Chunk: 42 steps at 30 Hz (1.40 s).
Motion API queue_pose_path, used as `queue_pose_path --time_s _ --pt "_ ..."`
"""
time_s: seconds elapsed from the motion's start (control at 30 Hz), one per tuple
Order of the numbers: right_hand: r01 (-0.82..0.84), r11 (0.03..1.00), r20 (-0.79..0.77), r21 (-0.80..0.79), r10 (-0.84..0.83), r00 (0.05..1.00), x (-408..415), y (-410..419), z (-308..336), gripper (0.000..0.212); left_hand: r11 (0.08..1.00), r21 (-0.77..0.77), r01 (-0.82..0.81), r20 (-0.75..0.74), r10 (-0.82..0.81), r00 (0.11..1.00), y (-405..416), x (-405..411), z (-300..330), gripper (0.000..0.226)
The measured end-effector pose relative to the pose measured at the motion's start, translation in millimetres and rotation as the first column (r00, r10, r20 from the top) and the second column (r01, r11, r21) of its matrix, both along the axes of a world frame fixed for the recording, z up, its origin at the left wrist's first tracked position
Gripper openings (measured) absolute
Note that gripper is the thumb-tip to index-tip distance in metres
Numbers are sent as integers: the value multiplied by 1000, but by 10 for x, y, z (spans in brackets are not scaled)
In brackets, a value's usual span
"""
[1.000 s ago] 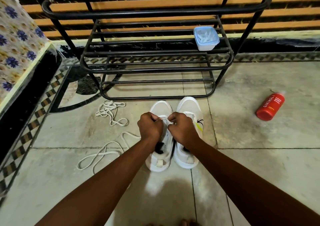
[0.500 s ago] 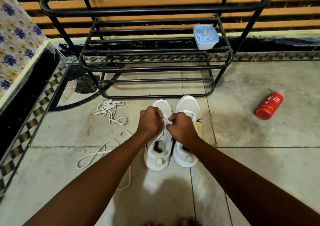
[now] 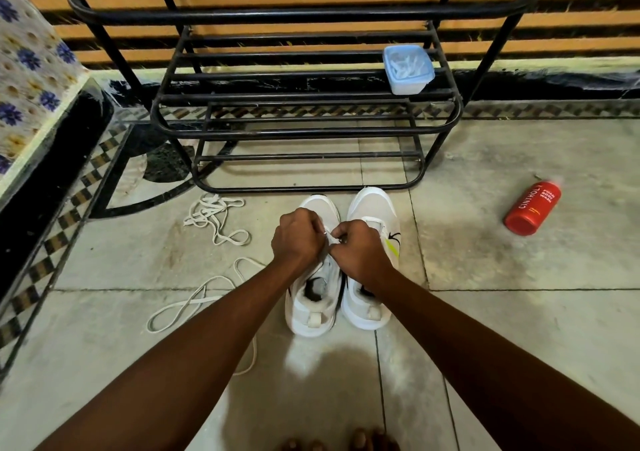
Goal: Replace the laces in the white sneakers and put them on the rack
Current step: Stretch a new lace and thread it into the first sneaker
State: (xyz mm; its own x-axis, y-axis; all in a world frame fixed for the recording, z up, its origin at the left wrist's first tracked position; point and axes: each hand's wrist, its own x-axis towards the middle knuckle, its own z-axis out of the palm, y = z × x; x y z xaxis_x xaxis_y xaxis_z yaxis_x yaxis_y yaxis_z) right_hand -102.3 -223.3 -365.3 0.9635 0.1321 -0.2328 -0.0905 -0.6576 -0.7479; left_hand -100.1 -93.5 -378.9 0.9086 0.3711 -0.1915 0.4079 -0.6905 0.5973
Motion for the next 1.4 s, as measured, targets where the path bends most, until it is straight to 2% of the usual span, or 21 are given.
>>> queue_pose_path --time_s 0.17,0.37,0.43,0.47,0.53,0.6,0.67,0.77,0.8,0.87,0.93,1.13,1.23,1.3,1.4 --pt "-25 1000 -24 13 25 999 17 -10 -23 29 991 119 54 -88 -43 995 -36 37 31 14" --pt "-41 999 -101 -19 39 994 17 3 71 37 963 190 189 -105 -171 980 5 -4 14 13" --pt "-64 996 -109 -56 57 992 44 5 92 3 959 177 220 -138 -197 971 11 20 42 15" --pt "-62 996 -117 -63 54 992 49 14 107 25 957 170 237 -147 -213 966 17 34 61 16" --pt "-80 995 -83 -55 75 994 48 -3 132 43 928 207 308 -148 -282 948 35 43 49 17" --pt "-106 992 -70 -71 101 992 22 -4 152 42 858 302 415 -153 -386 910 56 17 11 28" --pt "-114 991 -73 -76 108 991 5 0 145 30 814 350 463 -130 -447 885 74 -7 -16 32" --pt "-122 990 -79 -74 116 990 13 16 82 9 844 338 417 -68 -420 905 78 -33 -30 23" --pt "-111 991 -87 -71 105 991 15 15 70 19 874 312 371 -54 -374 926 73 -45 -30 19" --pt "-97 994 -98 -41 93 991 29 17 29 55 927 249 282 -32 -283 959 67 -72 -54 17" --pt "-91 995 -114 -33 86 990 28 18 16 64 950 216 228 -18 -229 973 33 -90 -73 17" --pt "-90 995 -116 -36 85 990 8 9 25 63 959 227 168 48 -183 982 -15 -110 -116 16" --pt "-96 994 -88 -42 92 992 12 1 -4 50 992 85 89 111 -98 989 -4 -141 -108 13" --pt "-106 993 -69 -48 103 992 25 -2 -39 43 998 -23 57 99 -55 994 31 -141 -106 18" --pt "-109 993 -72 -47 105 992 43 -13 -57 41 994 -59 88 65 -84 994 70 -105 -98 19"
